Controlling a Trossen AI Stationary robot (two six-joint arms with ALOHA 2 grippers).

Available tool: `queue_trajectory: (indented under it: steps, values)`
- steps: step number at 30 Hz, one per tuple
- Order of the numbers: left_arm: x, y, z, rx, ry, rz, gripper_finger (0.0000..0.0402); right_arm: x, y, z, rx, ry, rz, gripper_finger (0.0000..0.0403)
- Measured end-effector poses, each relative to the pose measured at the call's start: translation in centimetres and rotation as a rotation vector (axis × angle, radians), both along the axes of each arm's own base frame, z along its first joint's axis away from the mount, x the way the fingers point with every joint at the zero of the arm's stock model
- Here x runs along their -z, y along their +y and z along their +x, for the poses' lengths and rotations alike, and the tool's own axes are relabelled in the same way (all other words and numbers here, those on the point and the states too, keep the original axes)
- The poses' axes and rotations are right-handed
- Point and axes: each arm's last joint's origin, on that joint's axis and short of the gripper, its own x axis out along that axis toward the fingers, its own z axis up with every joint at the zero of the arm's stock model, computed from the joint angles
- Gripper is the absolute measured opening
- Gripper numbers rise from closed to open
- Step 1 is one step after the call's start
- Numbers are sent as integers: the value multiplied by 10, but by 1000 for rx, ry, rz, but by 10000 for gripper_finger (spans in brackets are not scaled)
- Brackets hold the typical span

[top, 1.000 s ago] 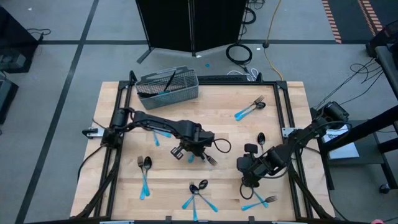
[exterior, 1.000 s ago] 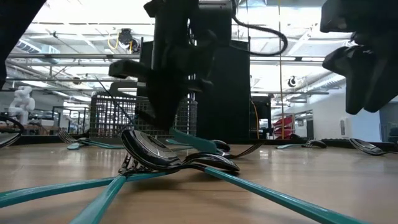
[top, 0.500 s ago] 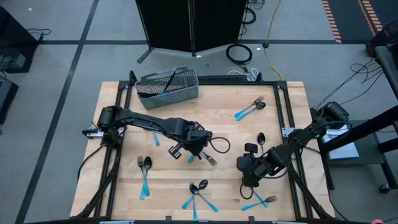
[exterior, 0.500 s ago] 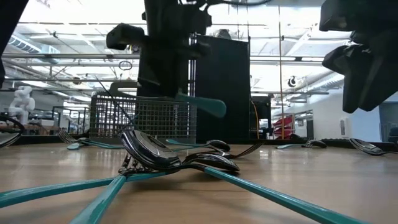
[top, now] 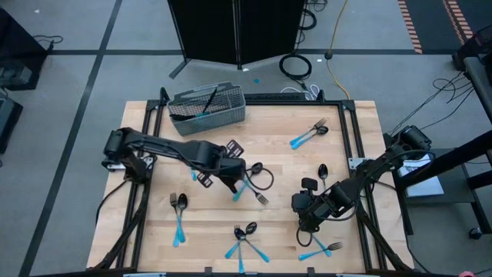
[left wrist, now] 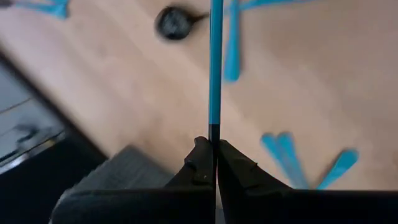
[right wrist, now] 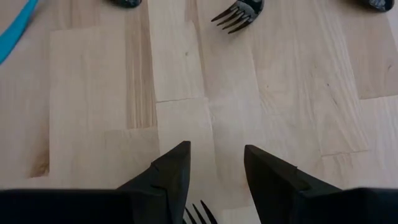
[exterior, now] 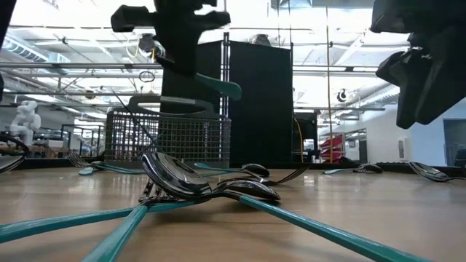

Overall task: Sort silverware
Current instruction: Put the blue knife into the silverware basket

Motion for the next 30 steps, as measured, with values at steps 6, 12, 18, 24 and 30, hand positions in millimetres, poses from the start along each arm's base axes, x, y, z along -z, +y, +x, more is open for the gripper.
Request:
queue_trajectory:
  steps: [6,12,18,24,30]
  values:
    - [-18,13,-20,-48,26,198,0,-1,0,2,15,-41,-21,144]
    - [-35,37,-38,-123,55,374,0,-2,-1,2,9,-55,-55,144]
    - [-46,75,-58,-218,157,493,0,-2,-1,3,1,-66,-87,144]
    - [-49,120,-70,-290,291,617,0,-2,-1,3,-10,-66,-95,144]
    - [-49,165,-86,-419,354,574,0,-2,-1,3,-9,-71,-93,144]
